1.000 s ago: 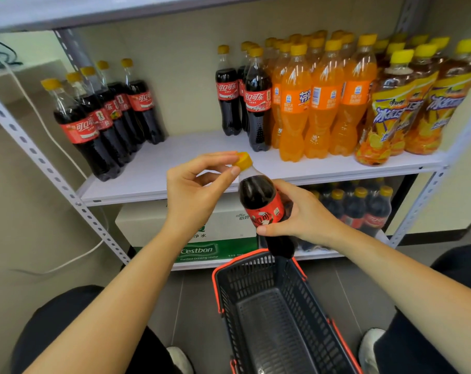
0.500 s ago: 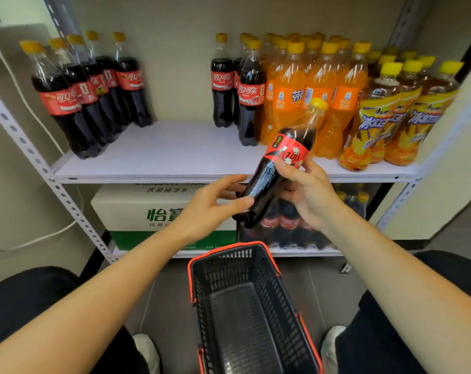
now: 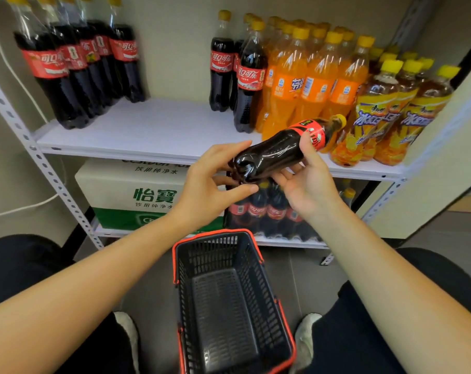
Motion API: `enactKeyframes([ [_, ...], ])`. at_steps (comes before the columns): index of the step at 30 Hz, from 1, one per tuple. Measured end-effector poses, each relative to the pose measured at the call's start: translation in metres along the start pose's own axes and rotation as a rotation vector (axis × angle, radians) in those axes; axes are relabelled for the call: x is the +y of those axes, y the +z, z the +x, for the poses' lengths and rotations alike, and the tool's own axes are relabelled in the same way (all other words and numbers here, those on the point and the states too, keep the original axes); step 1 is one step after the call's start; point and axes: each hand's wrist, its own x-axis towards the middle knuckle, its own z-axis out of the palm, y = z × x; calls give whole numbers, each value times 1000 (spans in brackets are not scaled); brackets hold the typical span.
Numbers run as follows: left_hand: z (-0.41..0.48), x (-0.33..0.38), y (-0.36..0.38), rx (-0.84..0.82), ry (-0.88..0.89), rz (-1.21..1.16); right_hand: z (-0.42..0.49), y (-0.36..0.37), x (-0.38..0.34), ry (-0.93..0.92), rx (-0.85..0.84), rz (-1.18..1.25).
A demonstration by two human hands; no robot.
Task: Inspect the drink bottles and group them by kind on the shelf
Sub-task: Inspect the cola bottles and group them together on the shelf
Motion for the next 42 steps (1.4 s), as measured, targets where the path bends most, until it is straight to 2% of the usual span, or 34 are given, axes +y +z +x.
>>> enactKeyframes([
  [3,1,6,-1,-7,111,24,-1,-1,0,5,-18,31],
  [5,2,9,-4,-15,116,-8,-2,-1,0,11,-30,53],
  [12,9,16,-14,9,-52,-247,-9,1,1,36,-17,97],
  [20,6,8,-11,-41,-184,-382,-7,1,-1,9,9,97],
  [24,5,8,-13,-67,-170,-241,-4,0,-3,-10,5,46],
  [28,7,13,-19,-166,-194,-112,-3,0,-5,-36,24,-43],
  [36,17,6,-18,-187,-299,324,-1,19,4,-187,10,-395],
  [39,22,0,-21,-191,-312,379,2,32,12,-270,-15,-509],
  [42,29,-9,-28,-158,-340,339,11,46,17,-325,-39,-576],
])
